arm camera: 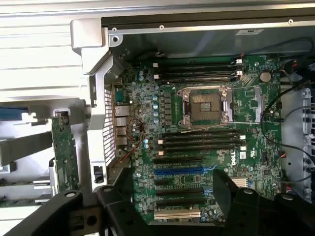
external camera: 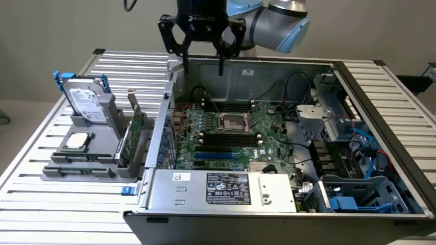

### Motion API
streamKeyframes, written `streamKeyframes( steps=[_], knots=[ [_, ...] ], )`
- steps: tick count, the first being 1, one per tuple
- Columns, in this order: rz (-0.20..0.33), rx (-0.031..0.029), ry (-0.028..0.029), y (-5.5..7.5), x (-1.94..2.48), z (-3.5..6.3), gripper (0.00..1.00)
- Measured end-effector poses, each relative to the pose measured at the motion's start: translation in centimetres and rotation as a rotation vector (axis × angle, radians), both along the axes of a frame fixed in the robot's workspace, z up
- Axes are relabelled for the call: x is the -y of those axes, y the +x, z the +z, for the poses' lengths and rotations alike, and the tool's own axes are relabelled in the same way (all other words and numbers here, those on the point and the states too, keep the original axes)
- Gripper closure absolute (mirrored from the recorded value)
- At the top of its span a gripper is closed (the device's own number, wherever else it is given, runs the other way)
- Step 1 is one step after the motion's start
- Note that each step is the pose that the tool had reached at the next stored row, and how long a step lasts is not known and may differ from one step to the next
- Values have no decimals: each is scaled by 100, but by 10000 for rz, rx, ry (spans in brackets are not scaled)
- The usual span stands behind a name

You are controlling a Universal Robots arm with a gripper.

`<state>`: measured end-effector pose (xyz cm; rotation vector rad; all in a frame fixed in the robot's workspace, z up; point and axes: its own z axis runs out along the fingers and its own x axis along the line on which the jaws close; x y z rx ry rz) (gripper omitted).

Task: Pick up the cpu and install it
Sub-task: 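Reach for the cpu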

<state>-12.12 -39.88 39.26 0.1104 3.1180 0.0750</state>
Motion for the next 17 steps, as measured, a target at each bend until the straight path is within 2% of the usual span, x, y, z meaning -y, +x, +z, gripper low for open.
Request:
streamKeyframes(
  steps=[1, 3, 4, 7, 8, 10, 13, 14, 15, 16, 17],
  knots=[
    [0, 0, 0, 0, 0, 0, 28],
    [0, 0, 0, 0, 0, 0, 40],
    [0, 0, -1, 0, 0, 0, 40],
    [0, 0, 0, 0, 0, 0, 58],
    [0, 0, 0, 0, 0, 0, 58],
    [0, 0, 0, 0, 0, 0, 69],
    [0, 0, 0, 0, 0, 0, 75],
    [0, 0, -1, -1, 0, 0, 87],
    [0, 0, -1, -5, 0, 0, 87],
    [-1, -14, 0, -20, 0, 1, 87],
    [-1, -74, 4, -46, -3, -1, 89]
  ],
)
